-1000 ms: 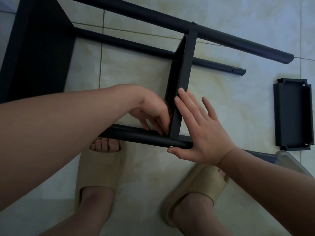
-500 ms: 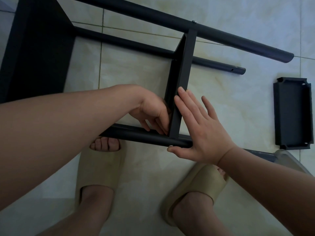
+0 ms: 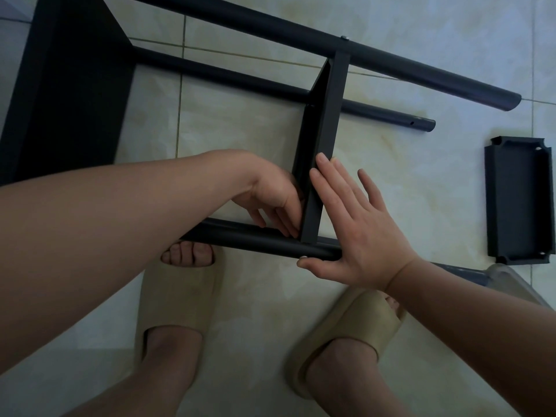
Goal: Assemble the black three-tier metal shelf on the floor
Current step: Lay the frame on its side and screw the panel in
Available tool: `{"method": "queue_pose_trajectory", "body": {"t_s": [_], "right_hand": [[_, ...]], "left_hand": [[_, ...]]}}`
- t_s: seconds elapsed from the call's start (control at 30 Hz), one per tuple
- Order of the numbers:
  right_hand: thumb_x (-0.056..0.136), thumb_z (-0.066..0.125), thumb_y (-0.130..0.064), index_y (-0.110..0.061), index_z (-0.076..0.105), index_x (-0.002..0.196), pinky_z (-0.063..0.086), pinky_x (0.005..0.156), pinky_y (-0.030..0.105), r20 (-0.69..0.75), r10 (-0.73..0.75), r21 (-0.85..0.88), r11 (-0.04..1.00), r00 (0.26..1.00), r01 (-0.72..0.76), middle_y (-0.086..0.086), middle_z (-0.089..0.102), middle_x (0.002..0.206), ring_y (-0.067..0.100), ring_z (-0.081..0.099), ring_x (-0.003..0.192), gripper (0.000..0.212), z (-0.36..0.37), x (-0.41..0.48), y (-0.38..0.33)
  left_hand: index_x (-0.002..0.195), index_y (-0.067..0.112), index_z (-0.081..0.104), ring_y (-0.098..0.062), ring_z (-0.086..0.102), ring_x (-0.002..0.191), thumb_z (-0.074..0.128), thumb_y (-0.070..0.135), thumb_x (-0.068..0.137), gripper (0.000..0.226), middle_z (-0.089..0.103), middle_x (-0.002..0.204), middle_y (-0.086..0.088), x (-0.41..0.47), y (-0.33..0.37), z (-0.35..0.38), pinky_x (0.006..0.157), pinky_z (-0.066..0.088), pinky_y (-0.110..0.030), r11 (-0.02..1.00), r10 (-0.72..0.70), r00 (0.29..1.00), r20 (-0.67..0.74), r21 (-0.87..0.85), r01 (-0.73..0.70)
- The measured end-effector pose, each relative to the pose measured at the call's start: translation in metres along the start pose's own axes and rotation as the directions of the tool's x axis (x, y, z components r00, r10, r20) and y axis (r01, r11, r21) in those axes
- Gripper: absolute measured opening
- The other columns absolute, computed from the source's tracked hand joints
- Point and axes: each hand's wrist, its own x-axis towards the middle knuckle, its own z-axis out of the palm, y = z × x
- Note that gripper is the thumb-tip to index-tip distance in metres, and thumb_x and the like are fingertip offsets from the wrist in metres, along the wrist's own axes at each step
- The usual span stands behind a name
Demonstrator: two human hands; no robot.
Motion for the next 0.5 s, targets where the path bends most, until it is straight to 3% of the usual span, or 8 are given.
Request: {"method": "queue_pose_trajectory", "body": {"t_s": [0.27, 0.5], "right_hand": [[0.084, 0.049, -0.078, -0.005, 0.016, 0.161, 0.018, 0.121, 0.062, -0.006, -0.006, -0.003, 1.000, 1.000, 0.006, 0.011, 0.008, 0.170, 0.027, 0.007, 0.157, 0.111, 0.0008, 0.0001, 0.0006], [0.084, 0.048, -0.077, -0.006, 0.016, 0.161, 0.018, 0.122, 0.062, -0.007, -0.003, 0.006, 1.000, 1.000, 0.003, 0.011, 0.008, 0.170, 0.027, 0.006, 0.157, 0.110, 0.0005, 0.0000, 0.0003]], "left_hand": [[0.121, 0.013, 0.068, -0.014, 0.067, 0.114, 0.066, 0.010, 0.091, 0.030, 0.075, 0.116, -0.001, 0.0006, -0.0006, -0.0008, 0.113, 0.038, -0.051, 0.999, -0.005, 1.000, 0.022, -0.041, 0.006], [0.110, 0.027, 0.070, -0.009, 0.065, 0.113, 0.068, 0.028, 0.091, 0.019, 0.077, 0.105, 0.010, -0.0040, 0.0011, -0.0060, 0.115, 0.031, -0.052, 0.997, -0.054, 0.998, 0.038, 0.055, 0.052]]}}
